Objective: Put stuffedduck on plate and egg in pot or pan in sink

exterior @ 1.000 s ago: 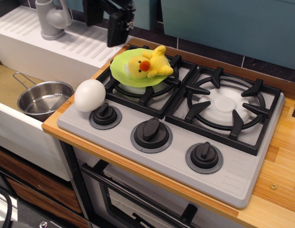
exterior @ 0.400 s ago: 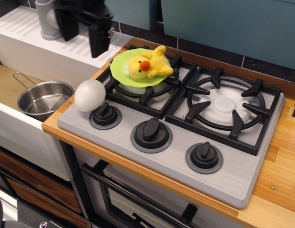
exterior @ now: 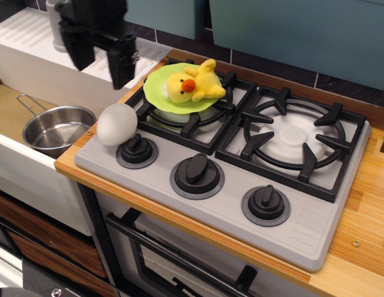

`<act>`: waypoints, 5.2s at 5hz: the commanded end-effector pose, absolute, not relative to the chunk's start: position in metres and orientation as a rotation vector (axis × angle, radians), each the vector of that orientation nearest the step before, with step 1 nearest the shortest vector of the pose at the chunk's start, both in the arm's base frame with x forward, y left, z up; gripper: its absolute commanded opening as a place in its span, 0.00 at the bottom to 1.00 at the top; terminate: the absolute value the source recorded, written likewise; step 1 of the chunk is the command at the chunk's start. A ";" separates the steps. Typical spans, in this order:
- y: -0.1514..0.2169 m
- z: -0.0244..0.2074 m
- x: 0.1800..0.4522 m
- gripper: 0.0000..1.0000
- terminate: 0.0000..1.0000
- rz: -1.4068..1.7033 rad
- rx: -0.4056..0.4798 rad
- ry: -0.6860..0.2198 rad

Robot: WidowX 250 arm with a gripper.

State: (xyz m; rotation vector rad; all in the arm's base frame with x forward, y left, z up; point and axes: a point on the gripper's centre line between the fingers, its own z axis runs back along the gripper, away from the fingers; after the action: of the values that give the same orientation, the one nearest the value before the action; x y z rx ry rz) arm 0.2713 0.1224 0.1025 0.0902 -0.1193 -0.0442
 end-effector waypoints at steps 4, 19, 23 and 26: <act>0.120 0.089 0.281 1.00 0.00 -0.028 0.118 -0.226; 0.136 0.093 0.254 0.00 0.00 -0.074 0.035 -0.186; 0.213 0.081 0.286 0.00 0.00 -0.230 0.024 -0.265; 0.225 0.041 0.280 0.00 0.00 -0.203 -0.029 -0.275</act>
State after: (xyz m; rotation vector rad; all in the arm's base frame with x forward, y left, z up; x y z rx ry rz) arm 0.2706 0.2227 0.0243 -0.0731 -0.2455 -0.1946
